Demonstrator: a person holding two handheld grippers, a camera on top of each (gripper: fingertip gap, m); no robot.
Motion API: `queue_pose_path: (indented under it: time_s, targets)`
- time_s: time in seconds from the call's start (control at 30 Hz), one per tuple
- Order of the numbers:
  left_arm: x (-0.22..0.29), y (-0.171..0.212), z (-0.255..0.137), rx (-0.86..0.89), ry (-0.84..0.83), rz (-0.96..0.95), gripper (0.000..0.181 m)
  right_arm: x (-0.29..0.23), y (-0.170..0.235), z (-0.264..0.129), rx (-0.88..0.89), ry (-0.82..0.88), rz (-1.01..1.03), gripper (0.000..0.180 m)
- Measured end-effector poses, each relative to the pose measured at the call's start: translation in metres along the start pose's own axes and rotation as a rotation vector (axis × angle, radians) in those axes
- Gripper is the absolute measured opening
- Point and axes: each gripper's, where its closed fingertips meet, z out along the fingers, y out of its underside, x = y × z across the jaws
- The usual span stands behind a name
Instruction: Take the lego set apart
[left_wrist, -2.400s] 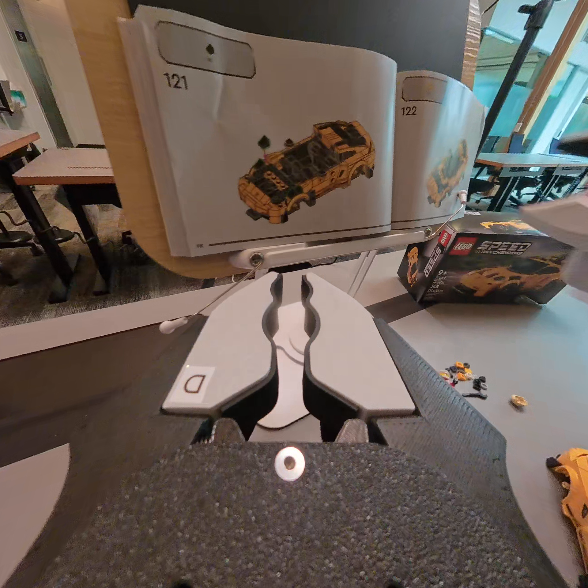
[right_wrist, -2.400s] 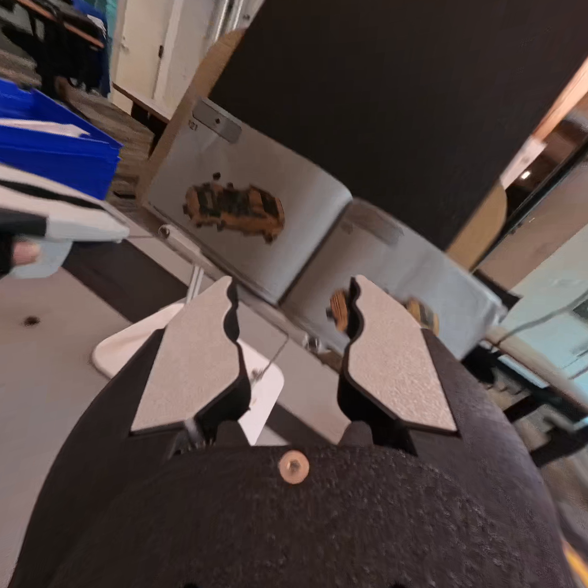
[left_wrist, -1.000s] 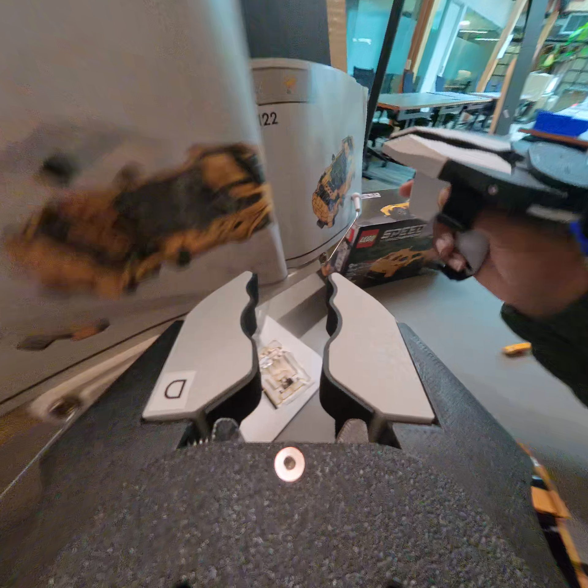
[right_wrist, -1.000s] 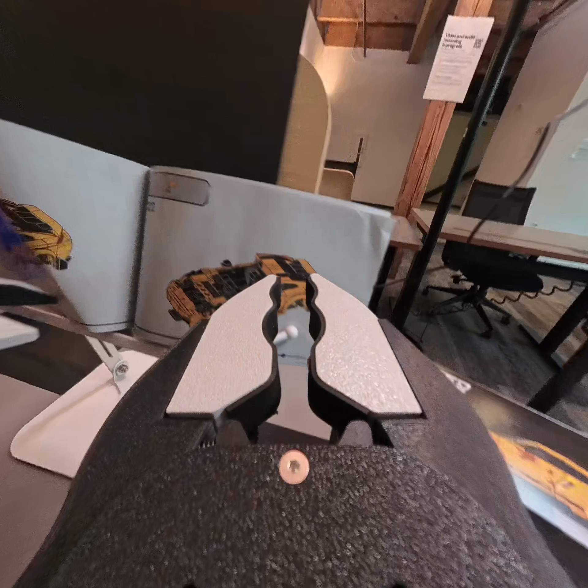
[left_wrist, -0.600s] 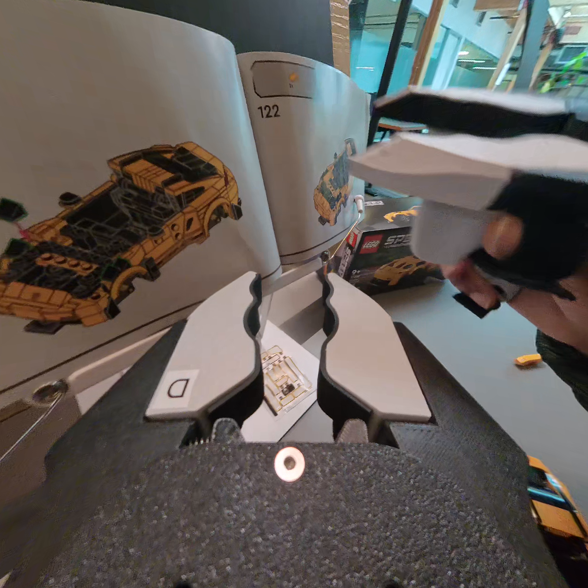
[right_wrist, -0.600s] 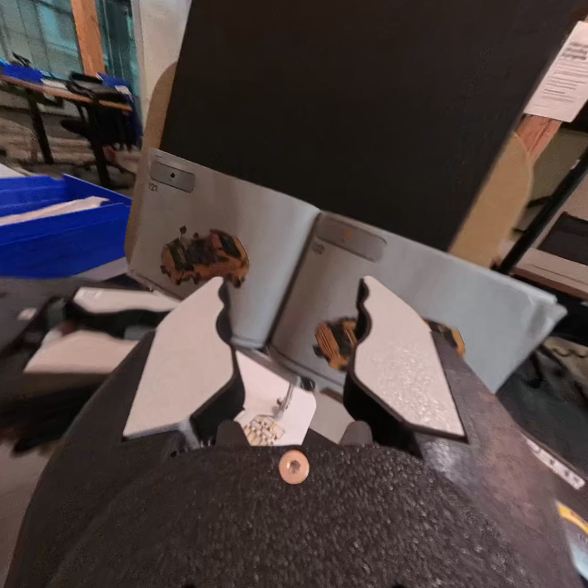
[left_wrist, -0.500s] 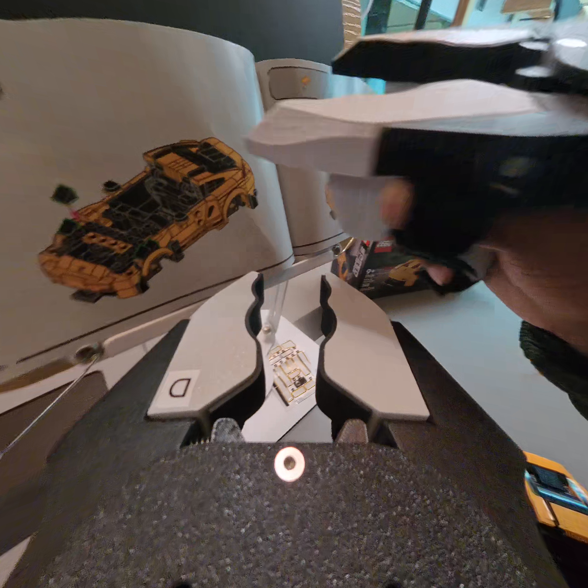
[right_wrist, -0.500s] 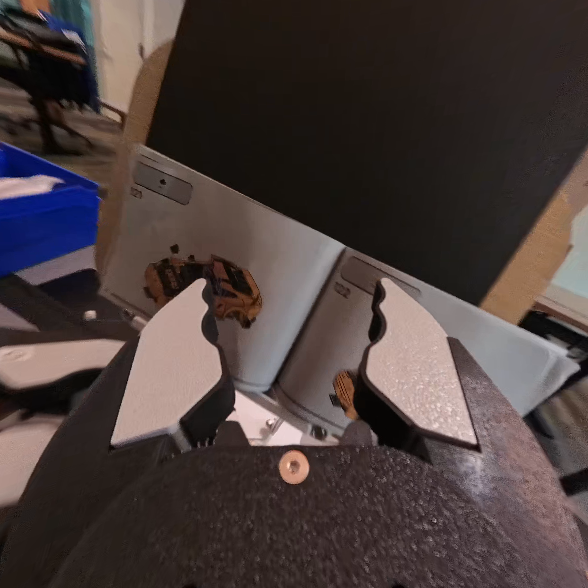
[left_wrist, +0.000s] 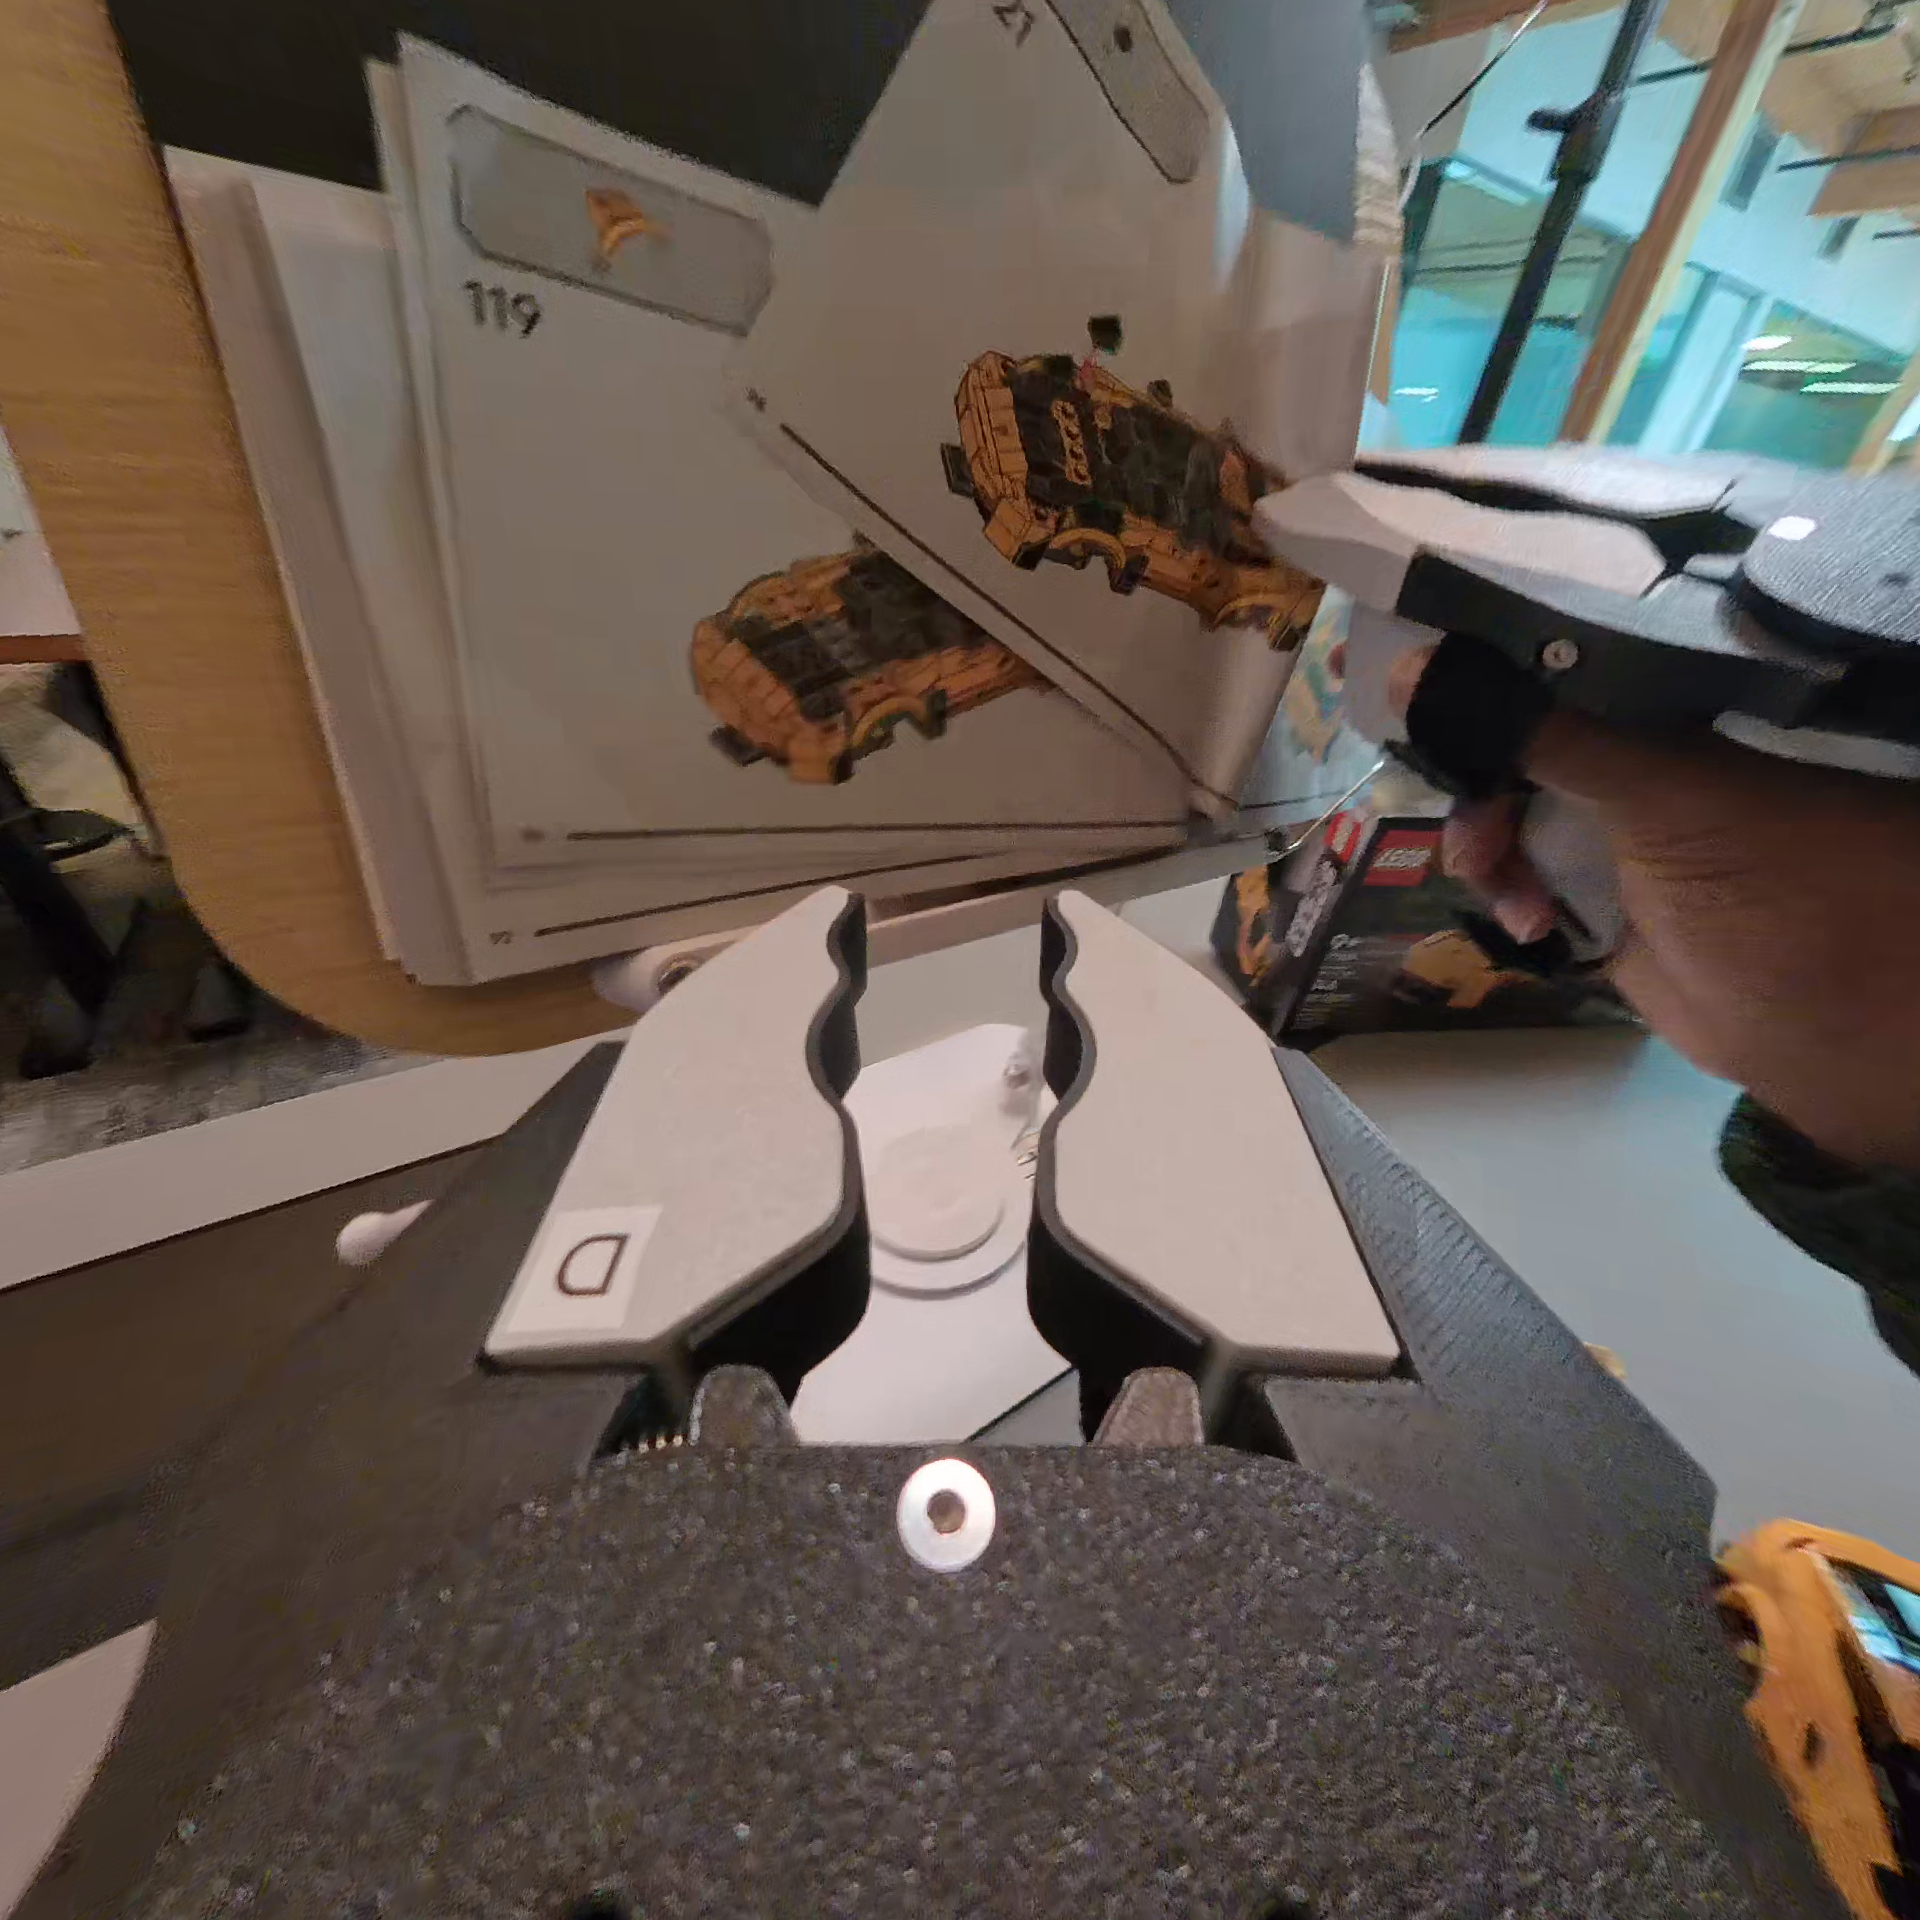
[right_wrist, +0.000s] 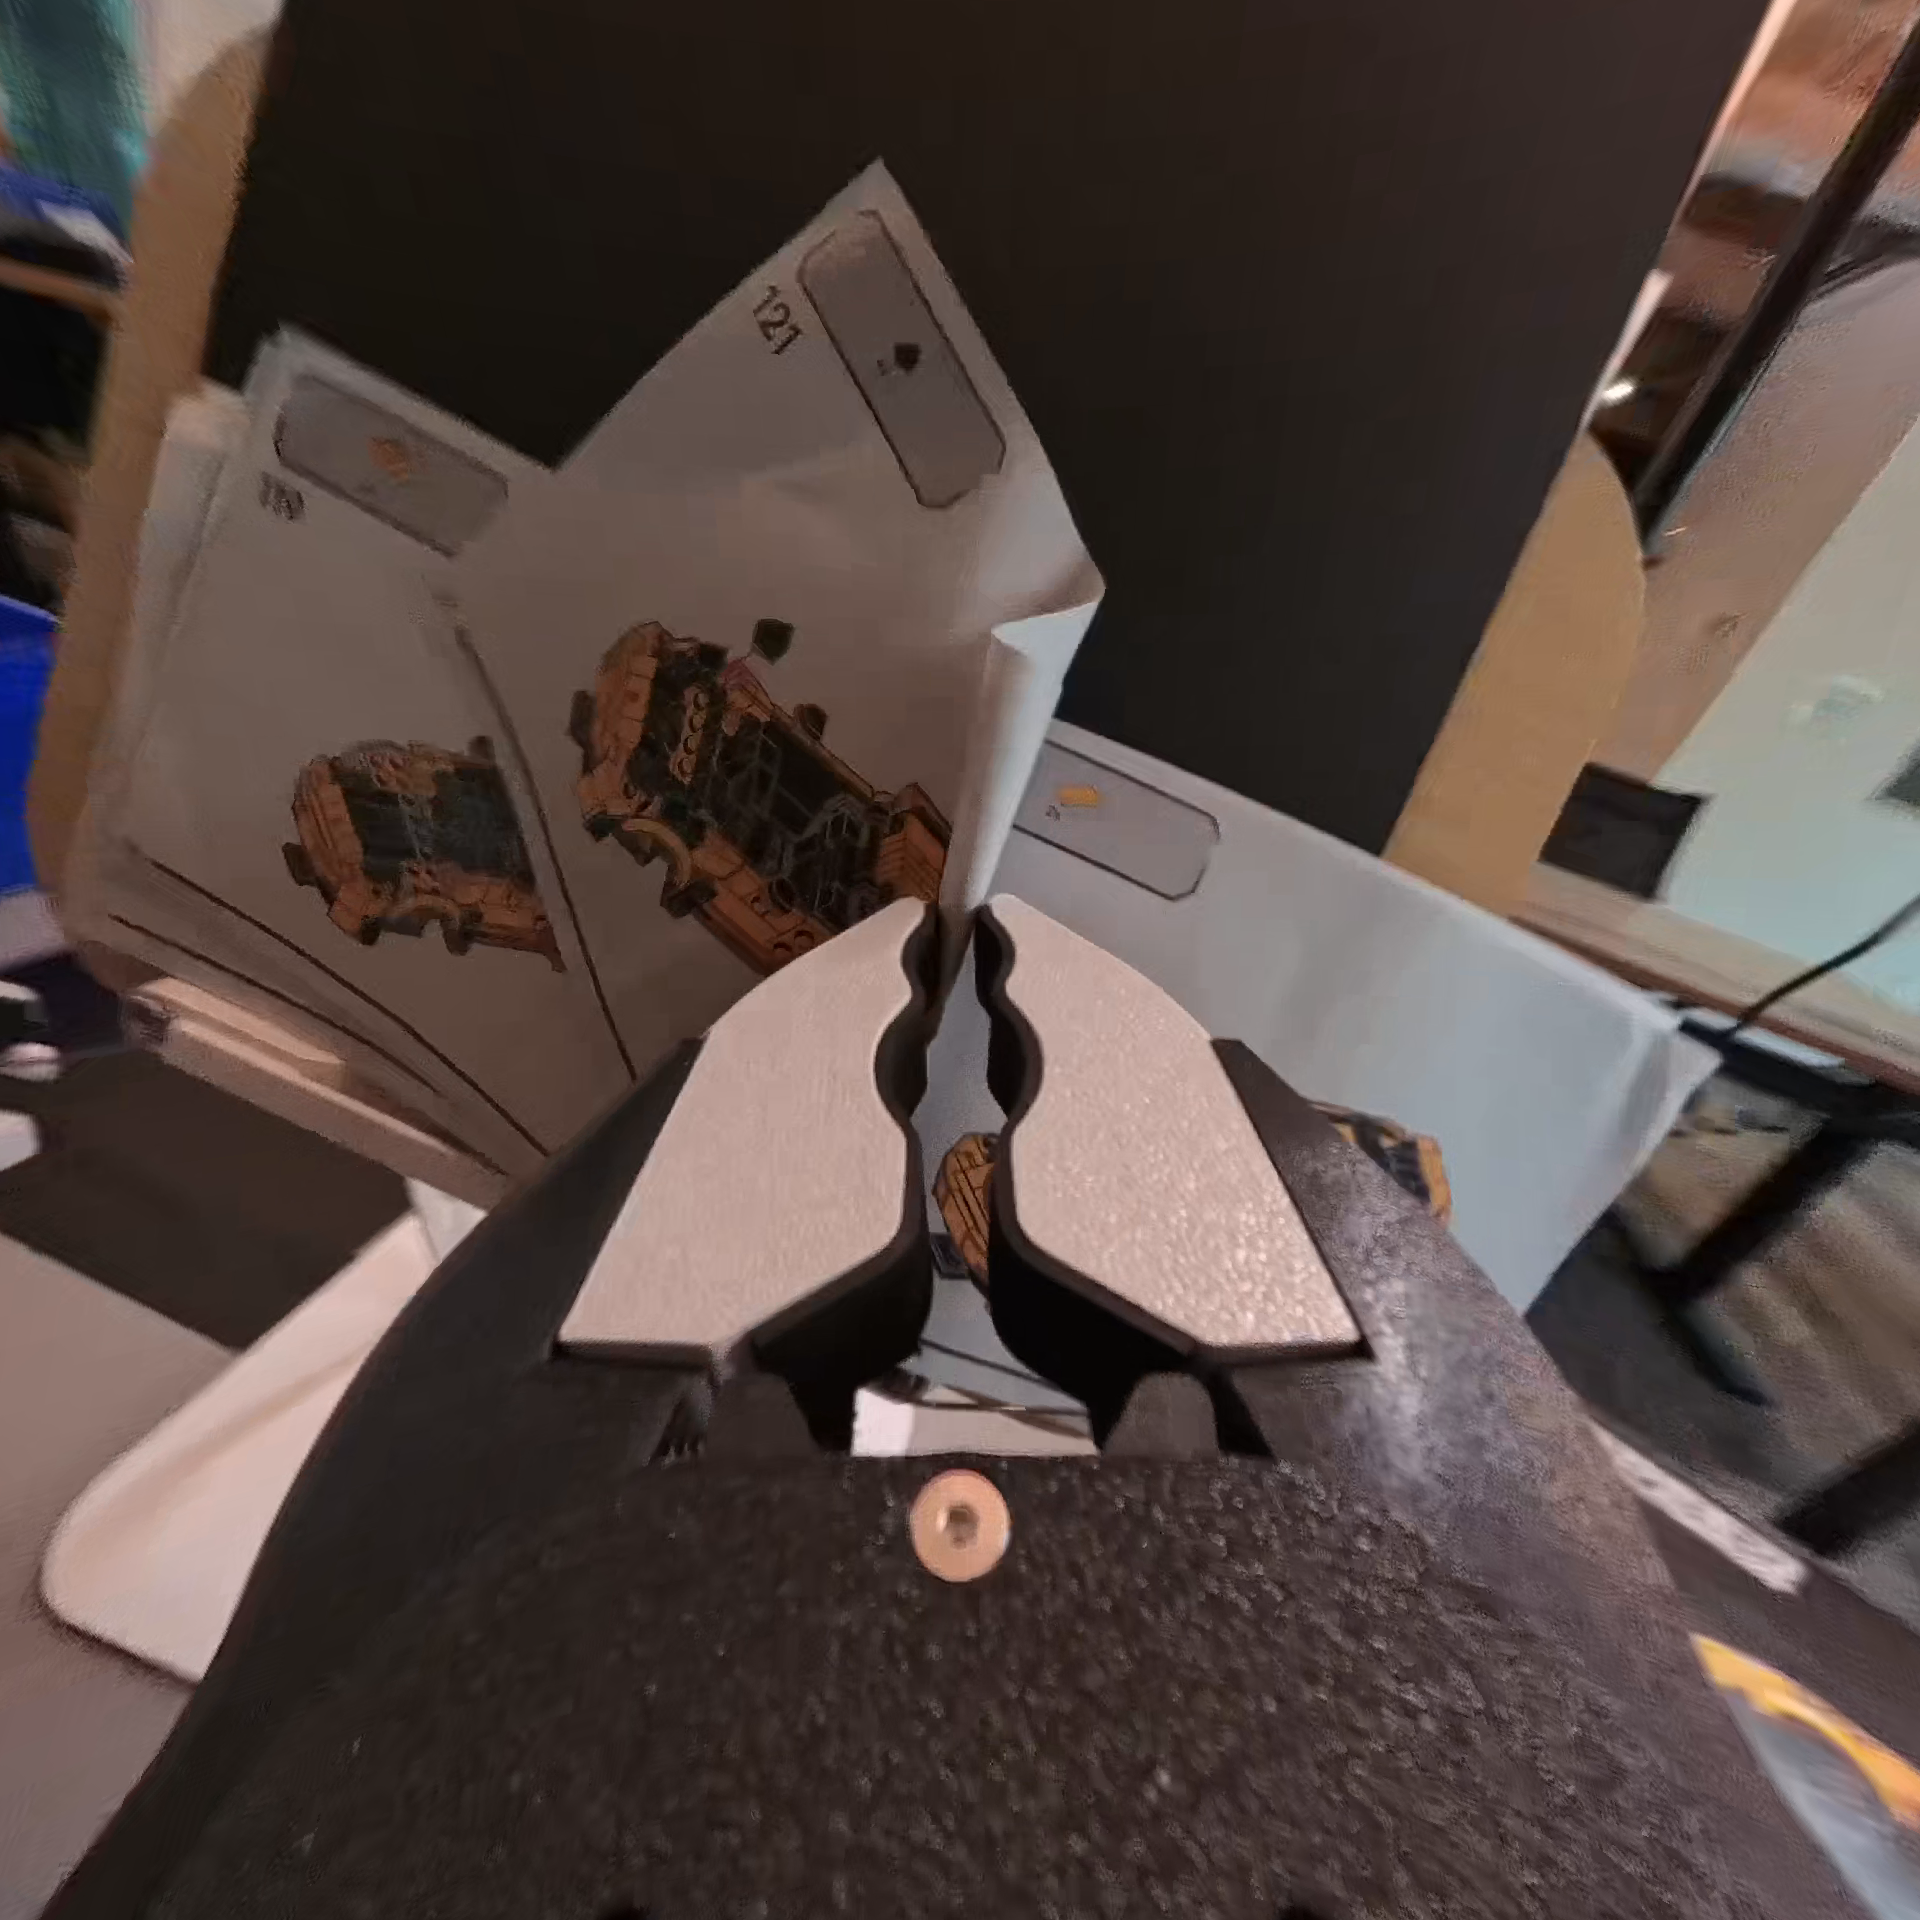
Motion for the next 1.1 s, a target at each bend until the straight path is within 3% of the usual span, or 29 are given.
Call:
queue_pose_path:
  time_s: [0.37,0.53,0.6,0.73,0.97,1.03,1.1]
  targets:
    - [0.036,-0.027,0.043,0.039,0.232,-0.117,0.043,0.011,0.012,-0.005,0.082,-0.283,0.544,0.003]
    - [0.051,-0.044,0.070,0.052,0.258,-0.126,0.031,0.017,0.018,-0.012,0.082,-0.336,0.656,0.002]
    - [0.062,-0.051,0.075,0.056,0.271,-0.070,0.011,0.026,0.020,-0.021,0.083,-0.299,0.620,0.001]
    - [0.090,-0.054,0.081,0.061,0.281,0.116,0.000,0.044,0.000,-0.053,0.139,-0.241,0.535,0.017]
    - [0.137,-0.042,0.087,0.051,0.255,0.432,0.000,0.031,-0.061,-0.113,0.157,-0.354,0.529,0.074]
    - [0.146,-0.035,0.089,0.045,0.227,0.521,0.002,0.035,-0.052,-0.114,0.055,-0.329,0.563,0.071]
    - [0.154,-0.029,0.090,0.036,0.223,0.579,0.009,0.046,-0.030,-0.108,-0.052,-0.254,0.554,0.041]
